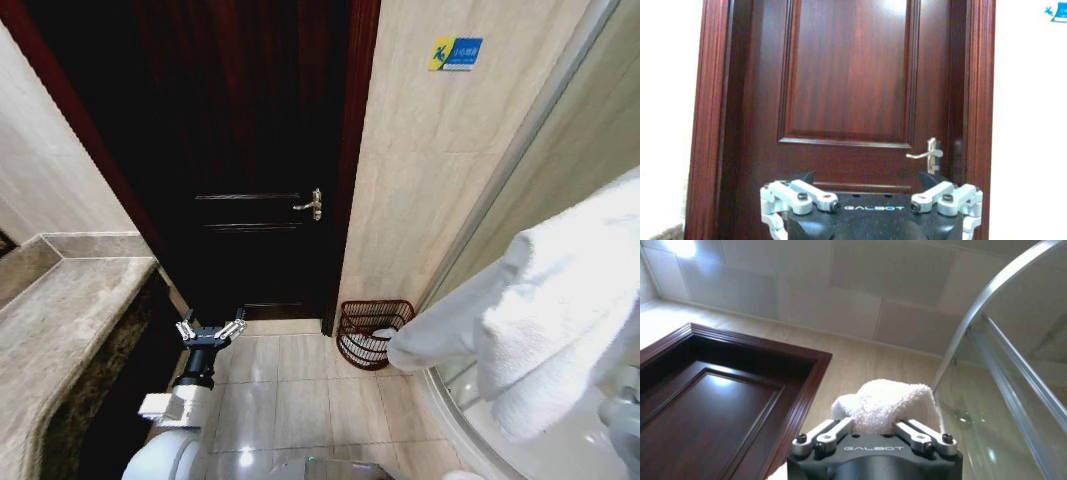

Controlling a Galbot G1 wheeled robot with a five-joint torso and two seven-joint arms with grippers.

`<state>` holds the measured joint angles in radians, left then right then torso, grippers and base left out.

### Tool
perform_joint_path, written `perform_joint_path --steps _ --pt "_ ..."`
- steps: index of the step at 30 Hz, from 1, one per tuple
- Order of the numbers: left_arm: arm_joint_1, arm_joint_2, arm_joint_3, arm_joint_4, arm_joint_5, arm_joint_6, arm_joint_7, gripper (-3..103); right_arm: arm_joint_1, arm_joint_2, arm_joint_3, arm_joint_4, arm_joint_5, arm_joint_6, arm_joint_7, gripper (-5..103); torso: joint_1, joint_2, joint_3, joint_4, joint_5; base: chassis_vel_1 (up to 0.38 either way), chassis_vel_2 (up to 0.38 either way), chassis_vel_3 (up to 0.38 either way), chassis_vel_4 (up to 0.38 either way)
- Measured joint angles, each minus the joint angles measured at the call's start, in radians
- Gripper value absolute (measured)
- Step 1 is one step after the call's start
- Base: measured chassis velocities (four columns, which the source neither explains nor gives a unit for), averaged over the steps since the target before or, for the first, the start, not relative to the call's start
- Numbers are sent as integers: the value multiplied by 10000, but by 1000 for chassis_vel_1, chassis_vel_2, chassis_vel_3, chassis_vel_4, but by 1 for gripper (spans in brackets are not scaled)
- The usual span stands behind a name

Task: Discard the used towel into the hamper.

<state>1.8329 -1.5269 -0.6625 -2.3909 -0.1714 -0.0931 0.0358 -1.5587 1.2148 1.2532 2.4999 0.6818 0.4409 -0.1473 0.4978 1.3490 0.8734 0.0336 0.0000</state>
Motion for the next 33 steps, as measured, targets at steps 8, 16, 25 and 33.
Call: perform_joint_path --steps 8,16,25,33 --pt "0 0 -1 0 0 0 0 100 199 -295 -2 1 -208 -99 163 8 233 506 268 -1 0 0 0 0 0" --pt "0 0 0 0 0 0 0 100 324 -554 -23 1 111 -444 149 8 454 993 534 0 -1 0 0 0 0" --pt "-1 0 -1 0 0 0 0 100 666 -1235 -3 3 1145 -941 122 8 666 1462 792 -1 0 0 0 0 0" --pt "1 0 0 0 0 0 0 100 1116 -1664 -207 4 1676 -1181 114 8 669 1477 800 -2 -1 -41 42 43 -46"
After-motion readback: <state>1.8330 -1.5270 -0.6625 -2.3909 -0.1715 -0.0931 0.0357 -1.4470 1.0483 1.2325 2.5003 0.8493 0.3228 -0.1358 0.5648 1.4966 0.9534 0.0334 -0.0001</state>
